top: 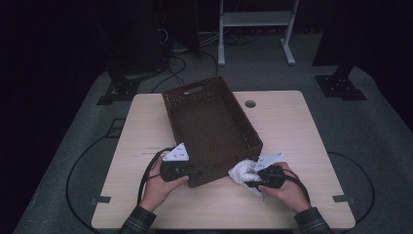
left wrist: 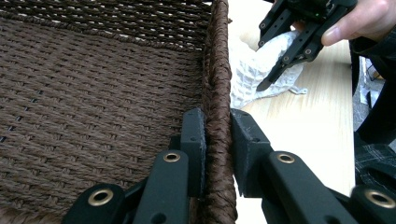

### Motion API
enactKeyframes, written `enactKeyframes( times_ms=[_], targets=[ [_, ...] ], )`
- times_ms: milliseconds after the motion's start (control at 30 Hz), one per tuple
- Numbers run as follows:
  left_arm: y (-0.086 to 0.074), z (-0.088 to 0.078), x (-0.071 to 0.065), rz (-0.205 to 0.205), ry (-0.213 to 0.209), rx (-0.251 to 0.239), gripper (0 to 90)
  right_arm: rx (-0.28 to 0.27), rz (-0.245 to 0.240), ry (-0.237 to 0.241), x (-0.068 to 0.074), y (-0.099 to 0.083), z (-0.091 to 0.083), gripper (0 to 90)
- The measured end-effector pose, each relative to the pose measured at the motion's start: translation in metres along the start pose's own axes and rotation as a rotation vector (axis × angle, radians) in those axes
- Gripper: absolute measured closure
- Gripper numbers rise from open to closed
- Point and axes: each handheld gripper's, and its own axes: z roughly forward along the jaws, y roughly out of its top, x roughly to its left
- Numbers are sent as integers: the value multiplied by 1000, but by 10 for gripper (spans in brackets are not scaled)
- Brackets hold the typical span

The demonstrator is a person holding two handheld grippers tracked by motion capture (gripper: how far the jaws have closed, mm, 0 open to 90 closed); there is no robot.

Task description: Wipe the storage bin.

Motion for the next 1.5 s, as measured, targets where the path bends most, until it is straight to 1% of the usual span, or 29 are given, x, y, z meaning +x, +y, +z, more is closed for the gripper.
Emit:
enactKeyframes(
  times_ms=[167, 200, 233, 367, 567, 767, 867, 967, 1067, 1133, 1167, 1333, 1433, 1500],
  targets=[
    [0, 0, 0, 1, 0, 2, 758, -37, -19, -7, 5, 6, -6, 747],
    [0, 0, 0, 1, 0, 2, 758, -37, -19, -7, 5, 6, -6, 747],
    [0, 0, 0, 2, 0, 1, 758, -58, -35, -10, 9, 9, -11, 747],
    [0, 0, 0, 2, 0, 2, 760, -86, -52, -19, 13, 15, -17, 747],
    [0, 0, 0, 2, 0, 2, 760, -105, -60, -32, 14, 18, -21, 747],
    [0, 0, 0, 2, 0, 2, 760, -138, -68, -46, 16, 24, -29, 746],
    [0, 0, 0, 2, 0, 3, 761, -155, -81, -52, 16, 27, -34, 746],
    [0, 0, 0, 1, 1, 3, 762, -178, -81, -47, 18, 30, -39, 747],
    [0, 0, 0, 2, 1, 4, 762, -186, -92, -50, 19, 33, -42, 746],
    [0, 0, 0, 2, 1, 4, 762, -189, -90, -50, 19, 34, -43, 747],
    [0, 0, 0, 2, 1, 6, 762, -194, -99, -48, 20, 36, -45, 747],
    [0, 0, 0, 2, 2, 6, 764, -214, -115, -43, 23, 43, -48, 746],
    [0, 0, 0, 2, 1, 6, 764, -231, -126, -32, 26, 47, -49, 746],
    [0, 0, 0, 2, 1, 6, 764, -232, -132, -27, 28, 49, -50, 746]
  ],
)
